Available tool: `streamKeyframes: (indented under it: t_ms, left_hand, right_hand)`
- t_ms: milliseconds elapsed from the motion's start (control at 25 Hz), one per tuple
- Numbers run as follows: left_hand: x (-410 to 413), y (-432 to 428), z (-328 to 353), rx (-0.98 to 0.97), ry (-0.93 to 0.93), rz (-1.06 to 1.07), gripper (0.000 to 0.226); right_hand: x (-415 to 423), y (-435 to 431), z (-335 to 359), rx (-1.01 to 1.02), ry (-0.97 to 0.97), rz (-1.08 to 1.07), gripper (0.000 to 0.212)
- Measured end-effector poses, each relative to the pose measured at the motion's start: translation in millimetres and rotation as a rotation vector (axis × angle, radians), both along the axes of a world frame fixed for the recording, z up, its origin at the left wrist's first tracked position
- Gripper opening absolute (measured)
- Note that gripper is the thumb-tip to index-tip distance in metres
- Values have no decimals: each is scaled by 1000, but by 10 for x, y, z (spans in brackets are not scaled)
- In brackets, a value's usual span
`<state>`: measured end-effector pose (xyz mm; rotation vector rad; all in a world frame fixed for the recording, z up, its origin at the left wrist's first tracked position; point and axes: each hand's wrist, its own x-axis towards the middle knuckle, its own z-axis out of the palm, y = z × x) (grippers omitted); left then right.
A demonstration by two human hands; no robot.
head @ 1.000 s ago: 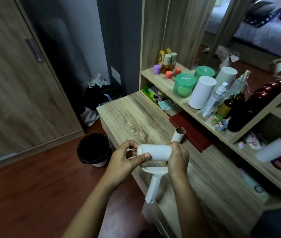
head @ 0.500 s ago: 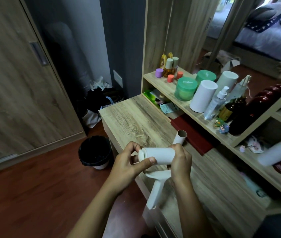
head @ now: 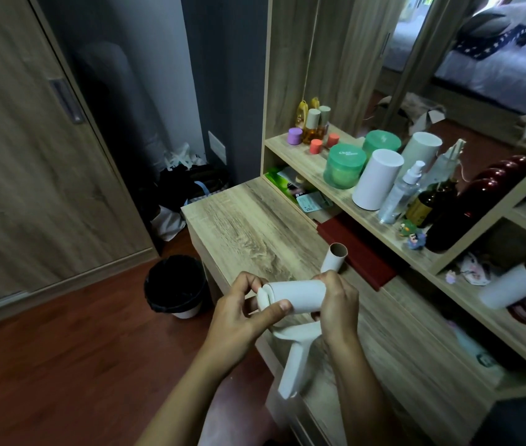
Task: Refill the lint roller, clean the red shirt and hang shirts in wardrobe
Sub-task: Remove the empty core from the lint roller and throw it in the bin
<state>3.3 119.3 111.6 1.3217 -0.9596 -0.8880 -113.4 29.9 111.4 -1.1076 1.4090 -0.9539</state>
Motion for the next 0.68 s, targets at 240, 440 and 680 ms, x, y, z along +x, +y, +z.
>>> streamKeyframes:
  t_ms: [240,440,680]
  left_hand:
    - [-36,-35,29,9,-39,32,39]
    - [7,-96,-53,54,31,35,55]
    - [-84,-164,23,-2,-107,120,41]
  right_hand:
    - [-8,-38,-10,2,1,-10,23]
    - [-3,-60,-41,-87,1,-43,23]
    - [82,-7,16,-66,-54,-49,22]
